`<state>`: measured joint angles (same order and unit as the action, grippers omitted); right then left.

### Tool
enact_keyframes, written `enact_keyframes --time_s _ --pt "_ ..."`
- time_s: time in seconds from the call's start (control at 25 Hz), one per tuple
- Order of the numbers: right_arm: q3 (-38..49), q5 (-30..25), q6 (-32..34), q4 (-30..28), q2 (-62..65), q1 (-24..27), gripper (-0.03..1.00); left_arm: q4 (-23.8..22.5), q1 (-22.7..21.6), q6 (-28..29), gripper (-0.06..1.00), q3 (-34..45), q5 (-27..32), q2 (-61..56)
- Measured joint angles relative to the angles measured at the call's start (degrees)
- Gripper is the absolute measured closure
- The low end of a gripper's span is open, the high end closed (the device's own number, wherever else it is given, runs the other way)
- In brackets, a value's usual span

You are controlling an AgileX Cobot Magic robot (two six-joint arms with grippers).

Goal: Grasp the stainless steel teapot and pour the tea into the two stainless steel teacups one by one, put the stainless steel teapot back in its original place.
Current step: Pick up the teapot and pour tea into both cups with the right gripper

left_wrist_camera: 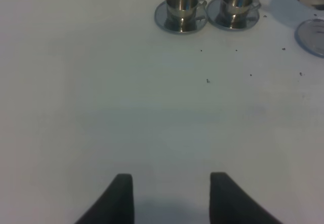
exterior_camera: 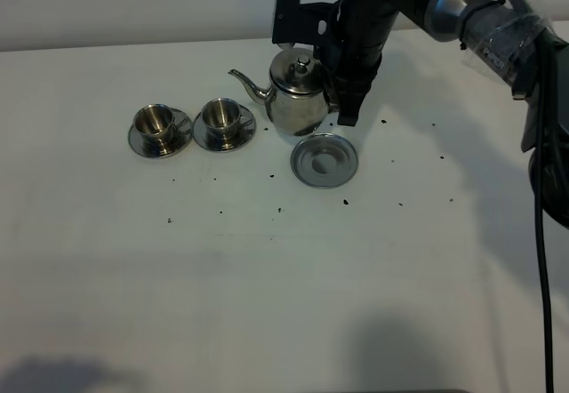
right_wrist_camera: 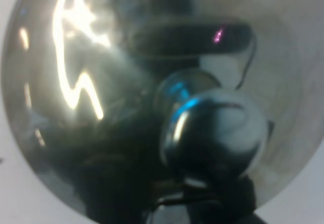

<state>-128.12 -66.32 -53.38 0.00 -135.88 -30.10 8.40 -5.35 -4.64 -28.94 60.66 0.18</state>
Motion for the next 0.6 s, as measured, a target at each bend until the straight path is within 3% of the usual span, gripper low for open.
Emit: enact_keyframes --time_s 0.6 --pt "0.0 12.2 4.5 -13.2 -2.8 -2.2 0.79 0.0 0.0 0.0 0.56 0.0 0.0 0.0"
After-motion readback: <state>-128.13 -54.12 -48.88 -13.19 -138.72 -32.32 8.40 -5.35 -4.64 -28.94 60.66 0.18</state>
